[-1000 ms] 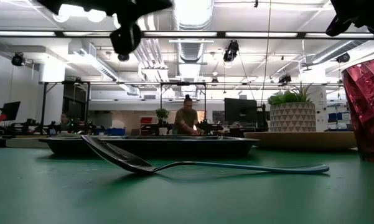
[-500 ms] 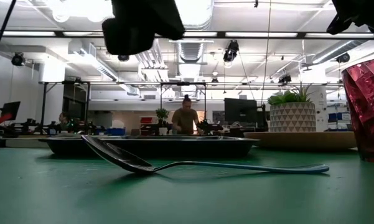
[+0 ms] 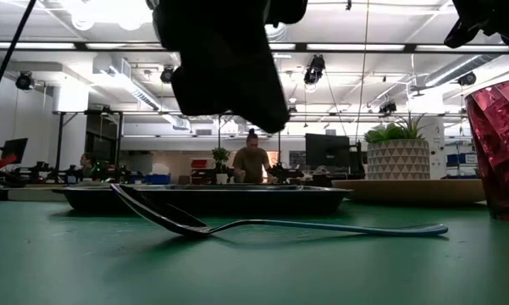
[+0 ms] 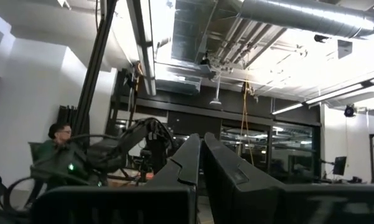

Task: Pick and place plate/cup/fork/spoon on tray
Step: Put the blue spoon on the bottom of the black serving tray

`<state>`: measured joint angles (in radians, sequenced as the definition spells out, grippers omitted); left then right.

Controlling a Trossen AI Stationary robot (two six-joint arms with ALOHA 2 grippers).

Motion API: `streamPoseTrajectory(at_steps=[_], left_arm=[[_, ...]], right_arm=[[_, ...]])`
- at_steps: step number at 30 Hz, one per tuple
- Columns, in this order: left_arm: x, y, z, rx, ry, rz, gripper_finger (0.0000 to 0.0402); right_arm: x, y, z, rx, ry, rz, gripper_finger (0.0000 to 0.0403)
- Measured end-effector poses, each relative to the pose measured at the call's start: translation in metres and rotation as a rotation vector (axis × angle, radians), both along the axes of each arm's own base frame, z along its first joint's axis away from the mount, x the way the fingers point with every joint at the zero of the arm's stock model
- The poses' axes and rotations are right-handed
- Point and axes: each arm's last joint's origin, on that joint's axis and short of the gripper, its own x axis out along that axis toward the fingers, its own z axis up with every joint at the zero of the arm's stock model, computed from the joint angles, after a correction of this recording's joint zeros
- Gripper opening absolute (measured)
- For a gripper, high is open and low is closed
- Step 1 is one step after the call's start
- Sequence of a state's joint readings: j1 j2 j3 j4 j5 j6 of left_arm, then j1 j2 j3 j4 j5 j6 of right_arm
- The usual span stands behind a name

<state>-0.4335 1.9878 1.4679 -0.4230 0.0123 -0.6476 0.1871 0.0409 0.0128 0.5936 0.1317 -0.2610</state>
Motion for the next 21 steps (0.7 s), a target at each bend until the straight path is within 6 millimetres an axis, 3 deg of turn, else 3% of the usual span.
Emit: streamPoseTrajectory(at_steps=[9, 21], left_arm=[[-0.006, -0.001, -0.012, 0.183, -0.042, -0.006, 0.0162], [-0.017, -0.004, -0.037, 0.249, -0.116, 0.016, 0.0176]], right_arm=[[0.000, 0.000, 0.000, 0.006, 0.000, 0.004, 0.0009], [0.000, 0.000, 0.000, 0.006, 0.001, 0.004, 0.0009]])
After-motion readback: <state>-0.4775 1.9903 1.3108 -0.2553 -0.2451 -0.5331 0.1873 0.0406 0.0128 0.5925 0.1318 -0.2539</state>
